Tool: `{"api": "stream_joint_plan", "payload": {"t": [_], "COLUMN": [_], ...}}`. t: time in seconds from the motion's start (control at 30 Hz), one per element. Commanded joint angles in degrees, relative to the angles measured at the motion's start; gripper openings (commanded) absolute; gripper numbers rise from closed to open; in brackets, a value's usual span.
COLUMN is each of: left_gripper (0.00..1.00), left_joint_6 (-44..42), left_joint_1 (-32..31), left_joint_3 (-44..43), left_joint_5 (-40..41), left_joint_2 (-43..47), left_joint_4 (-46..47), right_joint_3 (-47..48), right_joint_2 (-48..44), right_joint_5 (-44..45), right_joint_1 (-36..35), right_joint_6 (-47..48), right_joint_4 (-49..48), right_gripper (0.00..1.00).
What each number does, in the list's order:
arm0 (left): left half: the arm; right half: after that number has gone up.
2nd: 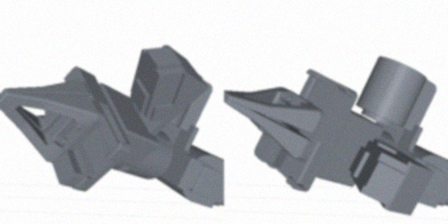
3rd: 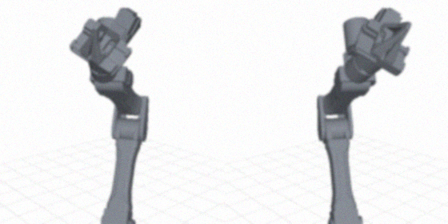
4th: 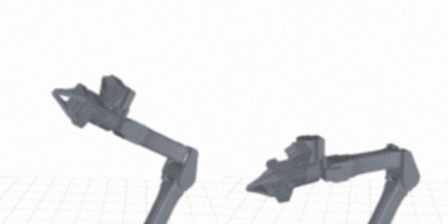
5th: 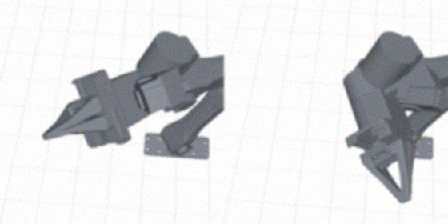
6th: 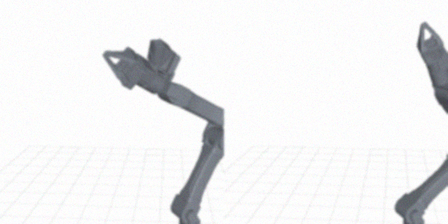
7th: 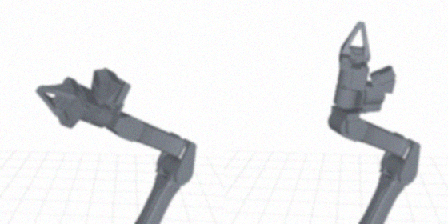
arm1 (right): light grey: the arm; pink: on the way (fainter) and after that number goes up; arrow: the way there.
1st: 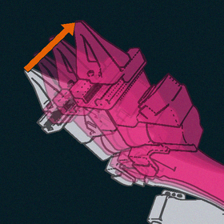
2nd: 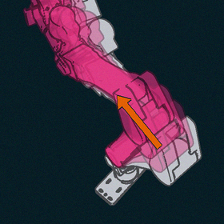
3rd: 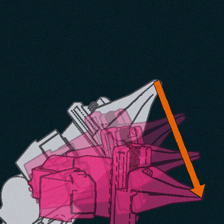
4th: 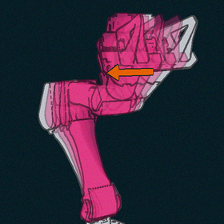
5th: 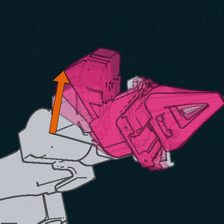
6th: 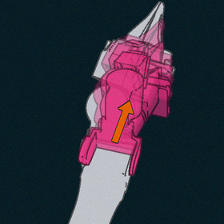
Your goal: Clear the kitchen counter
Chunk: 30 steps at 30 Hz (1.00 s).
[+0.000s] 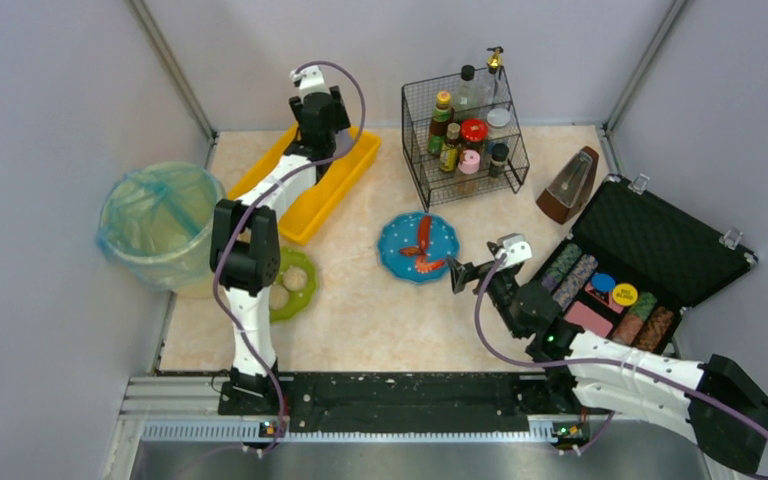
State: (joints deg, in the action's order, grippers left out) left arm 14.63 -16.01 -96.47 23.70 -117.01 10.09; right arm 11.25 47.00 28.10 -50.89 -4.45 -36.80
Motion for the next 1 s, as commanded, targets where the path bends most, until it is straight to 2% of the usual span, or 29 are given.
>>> {"api": "stream_joint_plan", "payload": {"t": [0.0,0.1,0.3,0.4,0.43,0.6,0.67,0.8,0.97], "left_gripper": [0.00,0.00,0.01,0.17,0.26,0.62,0.72,0.82,0.87], "left_joint_6": [-1.4,-1.0,-1.6,-2.6,-2.9,-3.3,-3.4,-3.4,-3.2], "left_joint_1": [1.4,1.6,1.6,1.6,1.6,1.6,1.6,1.6,1.6], "left_joint_3": [-6.9,-9.9,-10.6,-10.9,-11.1,-11.2,-11.2,-10.1,-9.6], "left_joint_5": [-3.8,-5.2,-6.1,-6.4,-6.5,-7.2,-7.3,-8.3,-10.3], "left_joint_2": [-5.6,-8.9,-12.4,-13.7,-14.0,-14.1,-13.5,-11.4,-7.5], "left_joint_4": [5.7,4.2,4.3,4.3,4.3,3.4,2.8,2.1,-0.5], "right_joint_3": [0.1,0.1,0.3,0.4,0.4,0.7,1.1,1.8,4.0], "right_joint_2": [0.2,0.5,1.6,2.1,2.2,2.2,2.4,2.4,3.2], "right_joint_5": [2.2,2.5,3.0,2.7,2.6,2.6,2.6,2.3,2.8], "right_joint_1": [-0.2,-0.2,-0.2,-0.2,-0.2,-0.2,-0.2,-0.2,-0.2], "right_joint_6": [1.6,2.1,2.7,2.6,2.6,2.4,2.1,1.5,0.2], "right_joint_4": [-2.2,-2.3,-2.4,-2.5,-2.5,-2.0,-1.4,-0.1,3.4], "right_gripper": [0.97,0.97,0.97,0.97,0.97,0.98,0.98,0.98,0.98]}}
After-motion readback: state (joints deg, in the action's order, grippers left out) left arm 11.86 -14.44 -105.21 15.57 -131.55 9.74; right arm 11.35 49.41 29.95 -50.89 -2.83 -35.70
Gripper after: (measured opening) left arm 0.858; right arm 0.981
